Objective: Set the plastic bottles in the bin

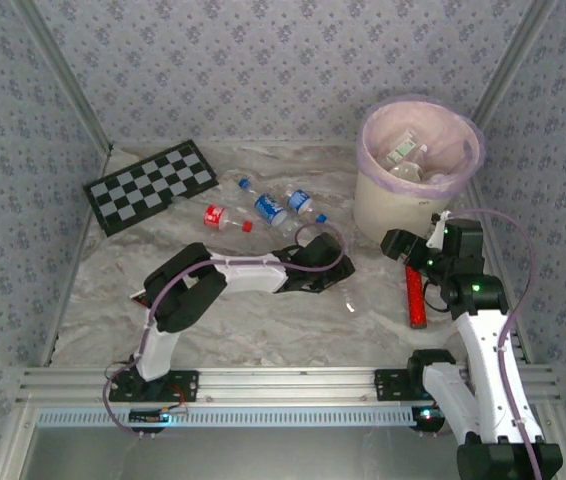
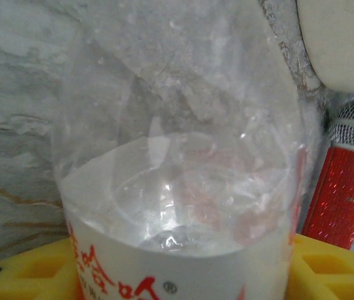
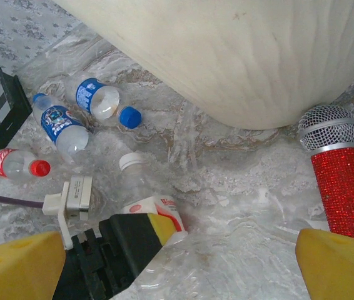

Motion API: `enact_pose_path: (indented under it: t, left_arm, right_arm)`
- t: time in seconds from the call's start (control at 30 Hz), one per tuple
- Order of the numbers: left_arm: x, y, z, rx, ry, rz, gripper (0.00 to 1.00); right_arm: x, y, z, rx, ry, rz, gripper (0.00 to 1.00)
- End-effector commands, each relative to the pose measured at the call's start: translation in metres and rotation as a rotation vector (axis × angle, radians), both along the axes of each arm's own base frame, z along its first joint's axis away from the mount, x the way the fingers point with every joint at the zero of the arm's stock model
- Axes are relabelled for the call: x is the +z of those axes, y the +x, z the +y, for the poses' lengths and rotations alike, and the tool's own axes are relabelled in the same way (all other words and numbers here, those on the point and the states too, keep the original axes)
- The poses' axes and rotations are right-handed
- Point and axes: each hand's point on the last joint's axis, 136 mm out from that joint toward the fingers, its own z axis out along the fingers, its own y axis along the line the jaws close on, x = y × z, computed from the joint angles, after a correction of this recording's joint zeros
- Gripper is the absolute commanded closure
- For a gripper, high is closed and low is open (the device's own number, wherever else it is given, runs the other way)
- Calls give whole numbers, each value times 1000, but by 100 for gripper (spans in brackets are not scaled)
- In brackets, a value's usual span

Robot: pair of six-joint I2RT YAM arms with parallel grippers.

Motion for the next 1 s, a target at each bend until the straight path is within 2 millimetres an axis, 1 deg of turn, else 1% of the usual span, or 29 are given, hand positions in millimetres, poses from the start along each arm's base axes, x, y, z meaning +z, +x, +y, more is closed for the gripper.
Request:
enact_pose_path:
  t: [0.0, 0.03, 0.1, 0.17, 0.2, 0.23, 0.27, 0.33, 0.37, 0.43, 0.53, 0.6, 0.7, 0.77, 0.83, 0.97]
  left_arm:
    - [35, 4, 16, -72, 42, -142, 44]
    - [46, 5, 18, -106, 39, -189, 44]
    - [72, 8, 25, -200, 43, -309, 44]
    - [96, 7, 35, -310, 69, -437, 41]
    - [108, 5, 41, -380, 83, -507, 39]
    - [118, 0, 46, -455, 89, -564, 38]
    - [124, -6, 51, -517, 90, -604, 37]
    - [140, -25, 60, -667, 60, -691, 36]
    - [146, -32, 65, -709, 53, -730, 35]
    - [155, -40, 76, -749, 59, -798, 35]
    - [161, -35, 89, -713, 77, -832, 35]
    - [162, -38, 88, -727, 61, -836, 35]
    - [165, -46, 82, -763, 11, -840, 34]
    - [168, -48, 80, -775, -13, -846, 32]
    - [172, -49, 78, -768, -27, -864, 27]
    - [176, -51, 77, -777, -34, -879, 25]
  right_arm:
    - [12, -1, 8, 47, 30, -38, 3]
    - [16, -1, 13, 71, 47, -47, 3]
    - [28, -2, 27, 149, 90, -82, 3]
    - [44, -5, 48, 279, 140, -124, 3]
    - [57, -10, 64, 386, 183, -174, 2]
    - [69, -17, 79, 495, 230, -223, 1]
    - [77, -23, 88, 565, 258, -249, 1]
    - [85, -27, 96, 636, 281, -272, 1]
    - [87, -28, 98, 657, 291, -276, 2]
    - [88, -27, 106, 708, 326, -270, 3]
    - [85, -25, 123, 789, 334, -273, 4]
    - [86, -26, 137, 836, 321, -285, 4]
    - [89, -24, 155, 879, 294, -307, 4]
    - [82, -12, 159, 846, 243, -293, 6]
    - [71, 2, 160, 808, 159, -275, 10]
    - [75, 13, 169, 816, 168, -310, 15]
